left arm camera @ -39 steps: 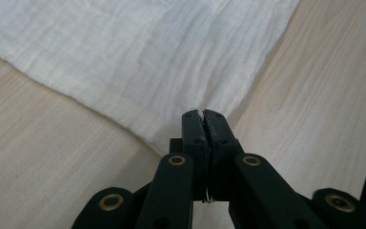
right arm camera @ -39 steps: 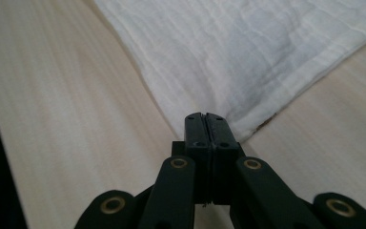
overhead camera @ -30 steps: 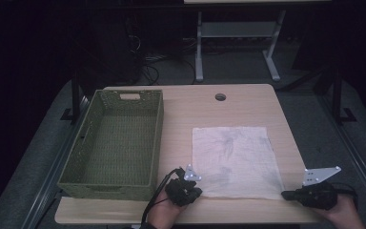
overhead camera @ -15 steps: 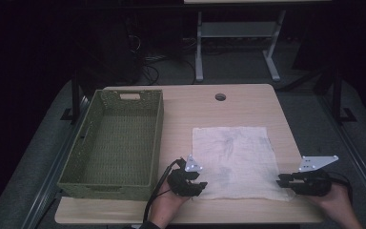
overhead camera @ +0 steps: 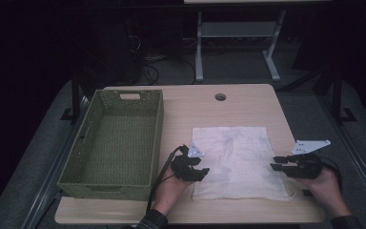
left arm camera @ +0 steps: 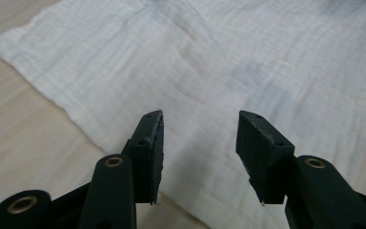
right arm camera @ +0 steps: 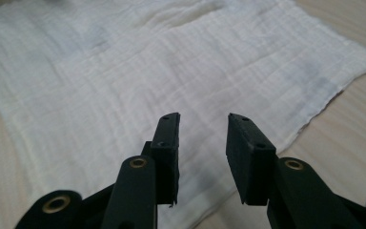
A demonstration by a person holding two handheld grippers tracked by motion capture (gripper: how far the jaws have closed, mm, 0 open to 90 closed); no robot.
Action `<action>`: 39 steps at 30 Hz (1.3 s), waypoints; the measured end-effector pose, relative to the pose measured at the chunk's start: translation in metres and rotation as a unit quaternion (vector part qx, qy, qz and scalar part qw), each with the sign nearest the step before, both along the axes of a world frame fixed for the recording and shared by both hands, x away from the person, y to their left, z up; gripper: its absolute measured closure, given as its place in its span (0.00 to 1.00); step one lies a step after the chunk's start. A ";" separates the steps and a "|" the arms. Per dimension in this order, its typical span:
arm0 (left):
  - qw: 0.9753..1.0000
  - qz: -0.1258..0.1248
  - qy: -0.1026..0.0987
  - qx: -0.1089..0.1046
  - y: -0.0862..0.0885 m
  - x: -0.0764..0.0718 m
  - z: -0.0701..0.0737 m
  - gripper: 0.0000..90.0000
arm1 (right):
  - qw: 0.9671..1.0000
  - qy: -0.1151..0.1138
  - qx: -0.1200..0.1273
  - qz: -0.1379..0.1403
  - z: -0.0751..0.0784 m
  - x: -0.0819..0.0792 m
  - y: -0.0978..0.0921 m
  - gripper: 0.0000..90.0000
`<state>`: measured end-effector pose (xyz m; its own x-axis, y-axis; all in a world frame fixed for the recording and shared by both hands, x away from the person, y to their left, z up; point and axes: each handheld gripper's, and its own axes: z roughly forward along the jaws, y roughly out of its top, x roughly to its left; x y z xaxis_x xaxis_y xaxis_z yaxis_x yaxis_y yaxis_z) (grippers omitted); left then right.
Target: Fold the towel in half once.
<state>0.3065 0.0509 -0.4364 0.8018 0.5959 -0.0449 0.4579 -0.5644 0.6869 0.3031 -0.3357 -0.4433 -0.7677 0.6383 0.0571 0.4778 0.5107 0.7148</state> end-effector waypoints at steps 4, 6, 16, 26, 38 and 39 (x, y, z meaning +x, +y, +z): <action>1.000 0.015 -0.012 -0.001 -0.002 0.011 0.002 0.56 | 1.000 0.001 0.005 -0.006 0.000 0.014 0.000 0.71; 1.000 0.021 -0.015 0.002 -0.003 0.017 0.003 0.56 | 1.000 0.002 0.011 -0.007 0.001 0.022 -0.001 0.71; 0.999 0.052 -0.009 0.003 -0.004 0.049 0.005 0.54 | 0.999 0.009 0.033 -0.016 0.003 0.054 -0.001 0.69; 0.994 0.103 -0.029 0.010 0.002 0.088 0.007 0.61 | 0.998 0.004 0.037 -0.044 0.004 0.094 -0.001 0.71; 0.989 0.139 -0.034 0.049 -0.001 0.134 -0.017 0.63 | 0.995 0.012 0.024 -0.091 -0.014 0.143 -0.015 0.72; 0.988 0.142 -0.028 0.047 -0.001 0.139 -0.020 0.63 | 0.995 0.015 0.022 -0.095 -0.016 0.145 -0.016 0.72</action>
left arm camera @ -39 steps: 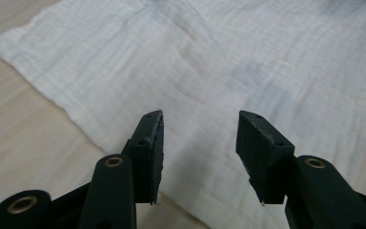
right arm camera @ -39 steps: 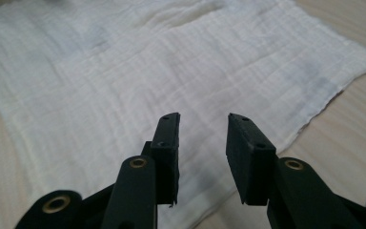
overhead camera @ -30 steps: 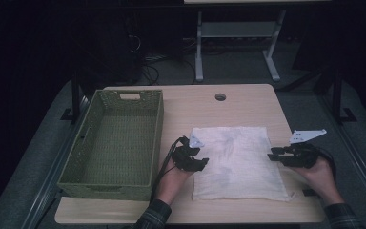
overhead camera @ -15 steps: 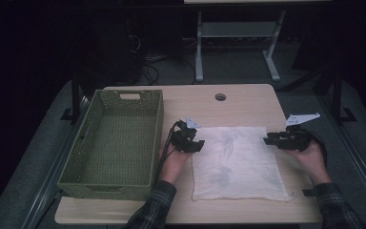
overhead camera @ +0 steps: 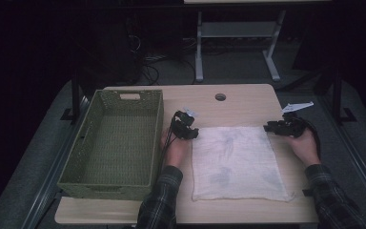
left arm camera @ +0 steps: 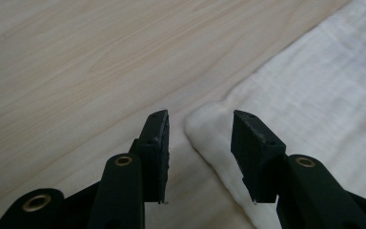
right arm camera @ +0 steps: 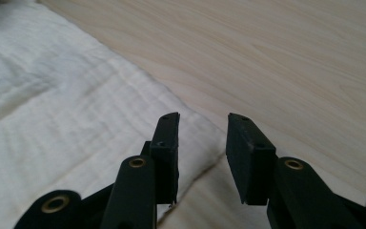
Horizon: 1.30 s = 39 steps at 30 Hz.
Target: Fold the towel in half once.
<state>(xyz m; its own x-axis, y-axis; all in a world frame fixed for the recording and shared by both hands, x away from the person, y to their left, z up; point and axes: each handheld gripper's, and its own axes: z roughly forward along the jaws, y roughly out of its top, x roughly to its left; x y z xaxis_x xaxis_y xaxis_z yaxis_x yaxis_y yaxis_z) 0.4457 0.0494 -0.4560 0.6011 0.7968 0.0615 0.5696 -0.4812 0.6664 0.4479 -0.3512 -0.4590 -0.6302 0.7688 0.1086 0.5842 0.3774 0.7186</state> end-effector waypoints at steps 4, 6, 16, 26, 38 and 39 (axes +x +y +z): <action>1.000 0.012 -0.007 -0.011 -0.001 0.008 -0.005 0.63 | 1.000 0.012 0.005 -0.018 -0.008 0.008 -0.004 0.72; 1.000 0.012 -0.008 -0.010 -0.001 0.009 -0.007 0.63 | 1.000 0.011 0.010 -0.014 -0.011 0.011 -0.006 0.72; 1.000 0.001 0.002 -0.018 0.001 0.011 -0.012 0.73 | 1.000 0.007 -0.013 -0.008 -0.016 0.013 0.002 0.85; 0.999 0.002 0.013 -0.036 0.000 0.011 -0.011 0.97 | 1.000 0.010 -0.009 -0.011 -0.014 0.012 0.004 0.97; 0.996 0.023 -0.027 -0.081 -0.002 0.023 0.028 0.97 | 0.999 -0.034 -0.006 -0.031 0.034 0.026 -0.009 0.97; 0.996 0.024 -0.032 -0.082 -0.003 0.025 0.033 0.97 | 0.999 -0.037 -0.006 -0.033 0.039 0.027 -0.010 0.97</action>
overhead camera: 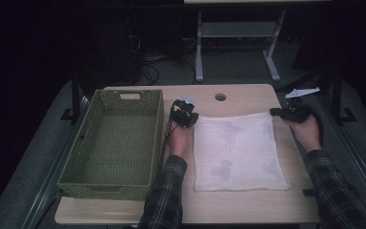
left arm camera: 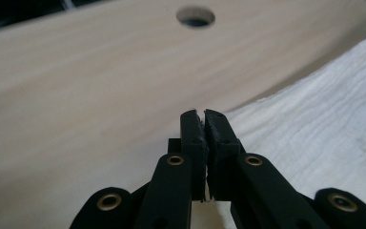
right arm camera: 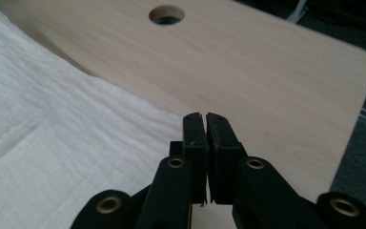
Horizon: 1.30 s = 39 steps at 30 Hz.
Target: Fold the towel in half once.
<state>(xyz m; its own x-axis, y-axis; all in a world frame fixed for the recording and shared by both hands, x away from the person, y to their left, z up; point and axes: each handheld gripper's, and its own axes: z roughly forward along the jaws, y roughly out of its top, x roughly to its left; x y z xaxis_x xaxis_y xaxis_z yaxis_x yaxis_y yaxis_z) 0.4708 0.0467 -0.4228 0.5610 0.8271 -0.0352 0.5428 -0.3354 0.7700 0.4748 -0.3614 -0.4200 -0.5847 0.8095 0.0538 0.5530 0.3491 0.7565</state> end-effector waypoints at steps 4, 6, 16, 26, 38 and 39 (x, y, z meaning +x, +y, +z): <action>1.000 0.004 -0.027 -0.004 -0.002 0.005 0.024 0.97 | 1.000 -0.021 -0.001 -0.003 0.020 0.003 -0.002 0.97; 0.999 0.003 -0.034 -0.006 -0.003 0.005 0.031 0.97 | 1.000 -0.029 -0.002 -0.001 0.025 0.003 -0.003 0.97; 1.000 -0.011 -0.013 -0.023 0.007 -0.015 0.025 0.97 | 0.999 -0.032 0.006 0.018 0.020 -0.021 -0.007 0.97; 1.000 -0.019 -0.014 -0.005 0.009 -0.042 0.019 0.96 | 0.999 -0.036 0.010 0.031 0.011 -0.051 -0.003 0.97; 0.999 -0.038 -0.010 0.018 0.007 -0.071 0.006 0.97 | 0.999 -0.024 0.012 0.035 -0.012 -0.085 -0.004 0.97; 0.999 -0.040 -0.008 0.019 0.007 -0.073 0.005 0.96 | 0.999 -0.024 0.011 0.038 -0.013 -0.087 -0.004 0.97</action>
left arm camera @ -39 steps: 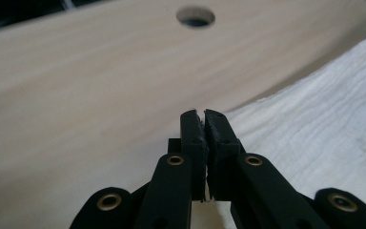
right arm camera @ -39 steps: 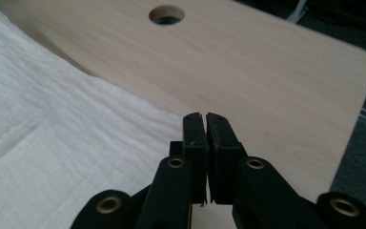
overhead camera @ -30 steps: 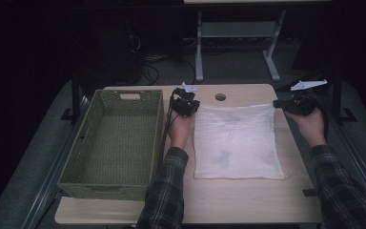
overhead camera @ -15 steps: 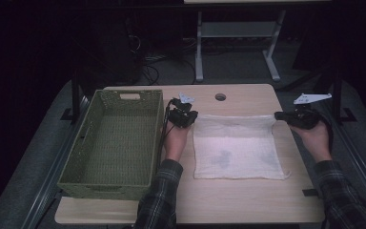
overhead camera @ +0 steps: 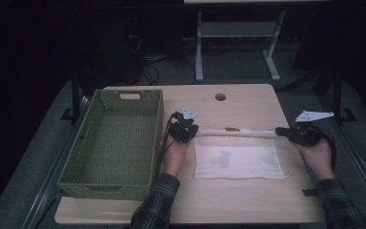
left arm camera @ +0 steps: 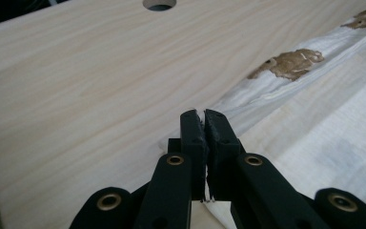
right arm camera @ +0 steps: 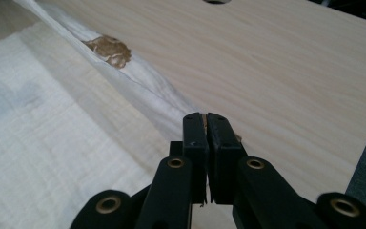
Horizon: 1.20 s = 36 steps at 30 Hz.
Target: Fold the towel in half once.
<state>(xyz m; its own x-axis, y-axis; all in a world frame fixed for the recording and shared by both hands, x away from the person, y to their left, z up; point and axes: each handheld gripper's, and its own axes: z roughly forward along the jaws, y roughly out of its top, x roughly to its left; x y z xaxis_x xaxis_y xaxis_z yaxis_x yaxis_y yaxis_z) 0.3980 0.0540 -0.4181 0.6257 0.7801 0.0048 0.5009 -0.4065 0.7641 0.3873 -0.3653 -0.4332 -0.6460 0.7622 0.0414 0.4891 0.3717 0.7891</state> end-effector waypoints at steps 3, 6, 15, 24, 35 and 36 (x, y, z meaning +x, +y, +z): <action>1.000 -0.005 0.000 0.006 -0.001 -0.007 -0.003 0.97 | 1.000 0.005 -0.007 0.000 -0.002 -0.007 0.001 0.97; 1.000 -0.010 0.001 0.009 0.001 -0.015 -0.006 0.97 | 1.000 0.005 -0.012 0.005 -0.004 -0.016 0.000 0.97; 1.000 -0.023 0.008 0.003 0.004 -0.042 -0.007 0.96 | 1.000 0.016 -0.005 0.012 -0.005 -0.043 -0.002 0.97; 0.999 -0.028 0.020 -0.005 0.005 -0.069 -0.006 0.96 | 1.000 0.017 -0.010 0.019 -0.006 -0.068 -0.002 0.97; 0.999 -0.034 0.029 -0.008 0.009 -0.095 -0.008 0.96 | 0.999 0.025 -0.014 0.035 -0.010 -0.091 0.000 0.97; 0.999 -0.034 0.027 -0.008 0.010 -0.096 -0.008 0.96 | 0.999 0.025 -0.012 0.036 -0.010 -0.093 0.000 0.97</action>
